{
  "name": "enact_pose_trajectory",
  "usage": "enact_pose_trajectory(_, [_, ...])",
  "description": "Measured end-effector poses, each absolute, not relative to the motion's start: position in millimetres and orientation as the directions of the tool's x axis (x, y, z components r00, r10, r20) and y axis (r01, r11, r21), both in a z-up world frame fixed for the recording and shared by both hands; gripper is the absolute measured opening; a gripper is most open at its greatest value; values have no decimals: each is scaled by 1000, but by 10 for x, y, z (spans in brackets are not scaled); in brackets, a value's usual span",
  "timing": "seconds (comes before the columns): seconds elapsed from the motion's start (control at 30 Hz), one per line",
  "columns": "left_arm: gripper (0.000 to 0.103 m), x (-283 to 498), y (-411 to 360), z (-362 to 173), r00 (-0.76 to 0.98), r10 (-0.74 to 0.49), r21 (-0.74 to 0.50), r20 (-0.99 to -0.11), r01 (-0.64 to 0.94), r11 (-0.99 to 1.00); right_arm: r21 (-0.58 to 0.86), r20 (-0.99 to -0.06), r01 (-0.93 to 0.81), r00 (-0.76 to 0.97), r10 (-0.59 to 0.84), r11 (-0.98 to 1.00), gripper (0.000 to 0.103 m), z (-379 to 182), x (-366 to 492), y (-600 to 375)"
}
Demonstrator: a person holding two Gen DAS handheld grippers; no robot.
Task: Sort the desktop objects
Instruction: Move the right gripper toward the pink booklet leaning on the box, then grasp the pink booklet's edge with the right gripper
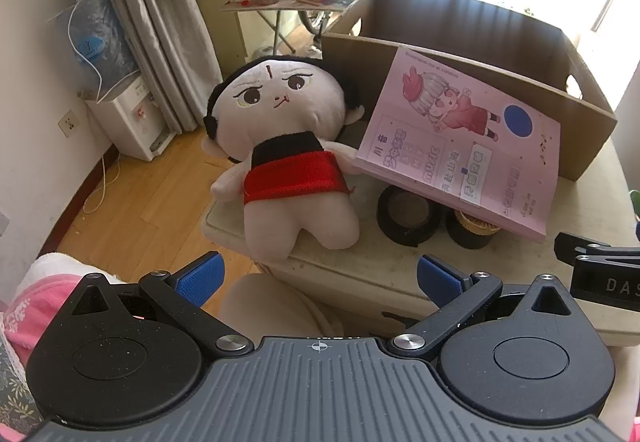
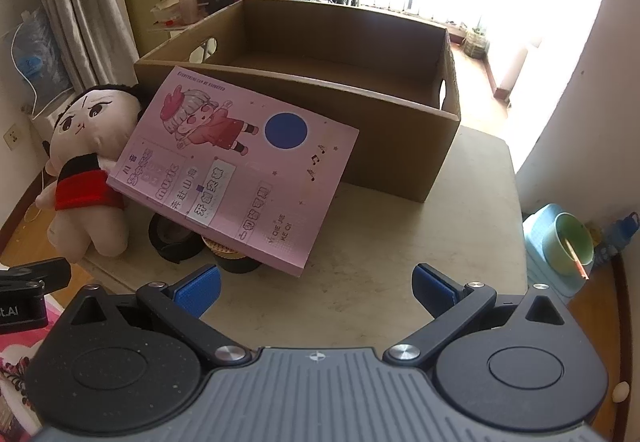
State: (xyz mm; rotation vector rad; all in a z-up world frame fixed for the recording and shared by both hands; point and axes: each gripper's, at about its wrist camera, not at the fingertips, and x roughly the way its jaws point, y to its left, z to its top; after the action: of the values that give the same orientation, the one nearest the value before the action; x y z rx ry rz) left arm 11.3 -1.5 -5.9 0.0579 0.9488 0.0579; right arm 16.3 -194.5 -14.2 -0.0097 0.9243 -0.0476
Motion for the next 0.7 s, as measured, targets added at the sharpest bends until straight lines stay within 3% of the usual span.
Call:
enact_pose_trajectory(0.43, [103, 224, -31, -74, 626, 76, 97, -776, -1, 995, -6, -781, 68, 623, -47, 998, 103, -179, 228, -2079])
enact_pose_trajectory(0.57, [103, 280, -60, -56, 684, 48, 101, -728, 38, 994, 99, -757, 65, 652, 33, 993, 103, -216, 243, -2248])
enact_pose_trajectory(0.7, [103, 401, -59, -24, 720, -60, 19, -691, 102, 995, 221, -726, 82, 679, 108, 972, 103, -264, 322, -2444])
